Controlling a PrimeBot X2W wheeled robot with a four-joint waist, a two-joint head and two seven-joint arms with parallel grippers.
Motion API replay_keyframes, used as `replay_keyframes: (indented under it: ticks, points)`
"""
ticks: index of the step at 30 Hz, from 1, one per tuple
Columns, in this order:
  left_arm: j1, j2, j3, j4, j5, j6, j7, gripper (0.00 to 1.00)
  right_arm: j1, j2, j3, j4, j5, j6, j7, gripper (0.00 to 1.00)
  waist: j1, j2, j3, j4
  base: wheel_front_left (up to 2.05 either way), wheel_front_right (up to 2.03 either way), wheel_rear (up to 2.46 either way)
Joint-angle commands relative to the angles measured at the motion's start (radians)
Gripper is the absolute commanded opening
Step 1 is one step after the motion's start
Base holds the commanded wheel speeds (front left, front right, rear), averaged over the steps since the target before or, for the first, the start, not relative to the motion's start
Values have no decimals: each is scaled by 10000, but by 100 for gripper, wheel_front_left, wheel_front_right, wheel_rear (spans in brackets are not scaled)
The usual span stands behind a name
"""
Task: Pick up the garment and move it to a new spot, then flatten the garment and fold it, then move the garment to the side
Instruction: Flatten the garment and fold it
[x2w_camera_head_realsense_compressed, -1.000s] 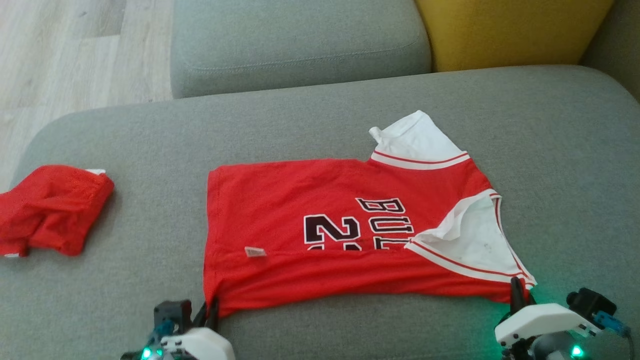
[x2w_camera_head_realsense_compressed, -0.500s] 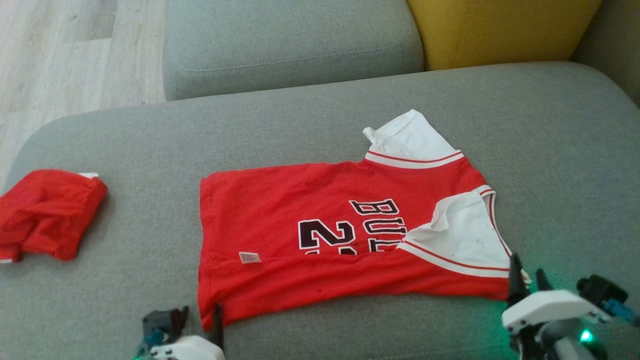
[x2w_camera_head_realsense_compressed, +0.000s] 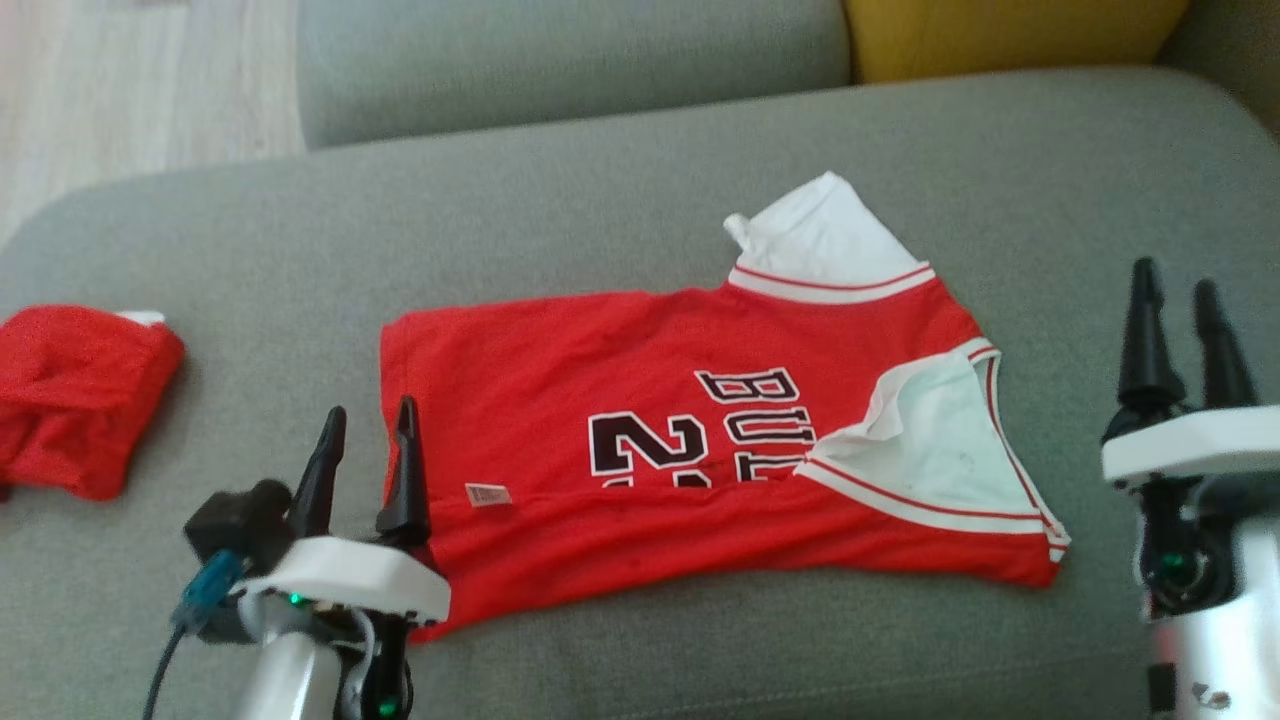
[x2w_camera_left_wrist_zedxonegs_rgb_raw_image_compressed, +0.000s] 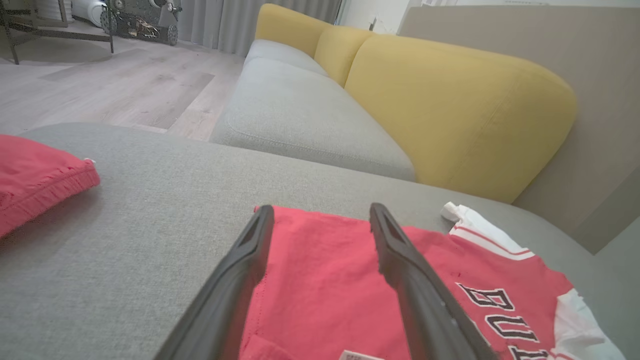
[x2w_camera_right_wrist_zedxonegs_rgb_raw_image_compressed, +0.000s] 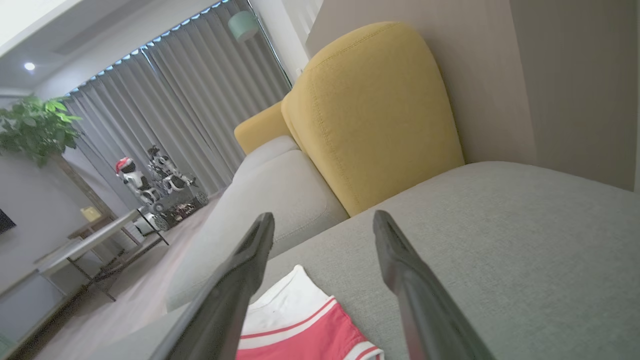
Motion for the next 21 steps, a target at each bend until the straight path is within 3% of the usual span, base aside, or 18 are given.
replay_keyframes:
  ticks: [1, 5, 11, 15, 21]
  points:
    - [-653, 23, 276, -190, 119, 53, -121, 100, -433, -155, 256, -436, -147, -9, 90, 100, 0, 0, 273, -41, 0, 0, 0]
    - [-1704, 140, -26, 738, 659, 252, 19, 100, -743, -212, 455, -955, -755, -9, 574, 100, 0, 0, 915, -188, 0, 0, 0]
    - [-3631, 711, -428, 2651, 1390, 357, 1168, 100, -1262, -223, 1210, -1295, -1179, -9, 879, 100, 0, 0, 1856, -522, 0, 0, 0]
    - [-4633, 887, -730, 3869, 1755, 349, 1649, 100, -1519, -14, 1296, -1298, -367, -9, 1110, 100, 0, 0, 2326, -677, 0, 0, 0]
    - [-5882, 1096, -1006, 5293, 2210, 530, 1668, 100, -1730, -3, 1501, -1519, -348, -9, 1097, 100, 0, 0, 2794, -785, 0, 0, 0]
